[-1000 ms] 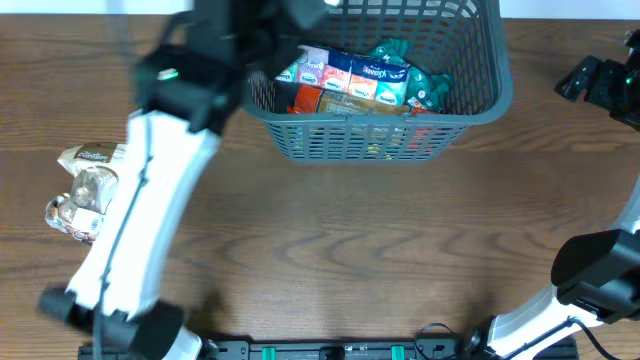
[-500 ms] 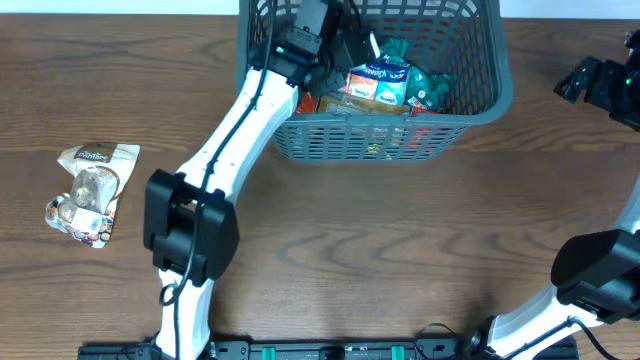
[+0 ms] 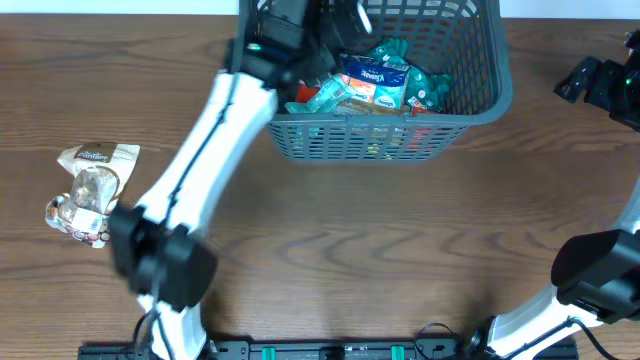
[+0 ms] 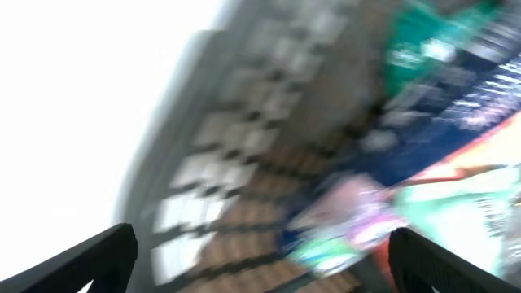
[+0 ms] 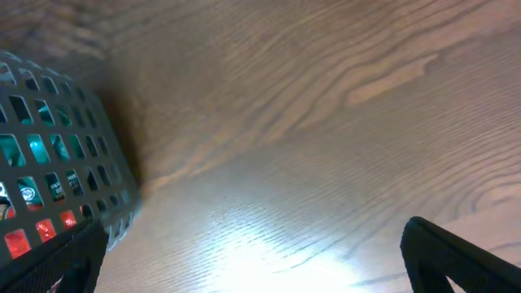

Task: Pack container
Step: 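Carry the mint-green item into the basket and release it, then lower the left gripper onto the PanTree snack bag and grasp it, then lift the snack bag with the left gripper and drop it into the basket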

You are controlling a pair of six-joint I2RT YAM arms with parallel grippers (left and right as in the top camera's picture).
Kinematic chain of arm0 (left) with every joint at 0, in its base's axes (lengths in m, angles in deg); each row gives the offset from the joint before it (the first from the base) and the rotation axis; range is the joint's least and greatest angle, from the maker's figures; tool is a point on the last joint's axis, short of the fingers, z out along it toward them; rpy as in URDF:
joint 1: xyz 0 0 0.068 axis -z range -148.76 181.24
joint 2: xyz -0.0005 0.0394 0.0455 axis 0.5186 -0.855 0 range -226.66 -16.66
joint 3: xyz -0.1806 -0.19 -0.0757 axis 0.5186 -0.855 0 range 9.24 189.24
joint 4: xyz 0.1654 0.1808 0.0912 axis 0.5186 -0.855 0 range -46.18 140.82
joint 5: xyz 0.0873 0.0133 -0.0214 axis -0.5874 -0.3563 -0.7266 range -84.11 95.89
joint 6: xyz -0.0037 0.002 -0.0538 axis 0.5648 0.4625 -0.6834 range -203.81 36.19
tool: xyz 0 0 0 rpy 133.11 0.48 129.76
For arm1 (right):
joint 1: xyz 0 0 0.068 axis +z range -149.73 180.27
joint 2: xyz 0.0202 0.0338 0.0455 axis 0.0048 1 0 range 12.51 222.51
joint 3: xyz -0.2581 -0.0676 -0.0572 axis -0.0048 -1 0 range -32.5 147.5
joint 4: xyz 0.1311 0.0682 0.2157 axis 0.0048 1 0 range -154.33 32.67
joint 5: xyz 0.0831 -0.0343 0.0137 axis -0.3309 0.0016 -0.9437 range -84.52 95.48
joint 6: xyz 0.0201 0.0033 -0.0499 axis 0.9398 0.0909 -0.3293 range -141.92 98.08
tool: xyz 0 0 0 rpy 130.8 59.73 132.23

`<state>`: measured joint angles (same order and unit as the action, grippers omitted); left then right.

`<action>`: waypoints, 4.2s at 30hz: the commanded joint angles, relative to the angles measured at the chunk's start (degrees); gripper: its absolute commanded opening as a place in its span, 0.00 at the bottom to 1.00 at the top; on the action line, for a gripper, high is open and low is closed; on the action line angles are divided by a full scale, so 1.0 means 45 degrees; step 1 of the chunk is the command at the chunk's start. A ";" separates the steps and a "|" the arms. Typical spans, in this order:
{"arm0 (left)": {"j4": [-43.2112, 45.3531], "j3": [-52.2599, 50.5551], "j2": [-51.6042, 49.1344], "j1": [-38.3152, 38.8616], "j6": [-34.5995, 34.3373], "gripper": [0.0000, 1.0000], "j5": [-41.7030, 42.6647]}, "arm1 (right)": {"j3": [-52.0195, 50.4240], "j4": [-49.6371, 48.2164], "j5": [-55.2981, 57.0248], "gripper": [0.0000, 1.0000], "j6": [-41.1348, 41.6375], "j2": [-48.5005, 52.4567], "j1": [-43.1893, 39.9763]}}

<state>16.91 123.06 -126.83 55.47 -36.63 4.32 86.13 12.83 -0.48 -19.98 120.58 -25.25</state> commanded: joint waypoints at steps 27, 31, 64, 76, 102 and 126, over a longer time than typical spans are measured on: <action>-0.4901 -0.5115 0.4668 -1.1162 -0.5790 0.99 0.0039 | -0.0049 -0.0087 -0.0544 0.99 -0.0160 0.0107 -0.0063; -0.3133 -0.7033 0.4235 -1.1638 -0.4838 0.99 0.0597 | -0.0049 -0.0146 -0.0544 0.99 -0.0160 0.0107 -0.0073; -0.0102 -0.8247 -0.1972 -1.2692 -0.3536 0.76 0.1214 | -0.0049 0.0087 -0.0539 0.99 0.0282 0.0107 0.0000; -0.1433 -0.8004 -0.0971 -1.2128 -0.4046 0.10 0.1462 | -0.0049 0.0044 -0.0539 0.99 0.0277 0.0107 0.0000; -0.0874 -0.1690 0.4303 -0.2467 -0.3721 0.06 0.4133 | -0.0049 -0.0058 -0.0539 0.99 0.0117 0.0107 0.0010; 0.0408 -0.1690 -0.1243 0.0024 -0.2157 0.46 0.4488 | -0.0049 0.0146 -0.0534 0.99 -0.0262 0.0107 0.0010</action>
<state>20.28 114.95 -133.89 55.58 -46.49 23.78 86.13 13.38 -2.62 -20.01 120.58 -25.22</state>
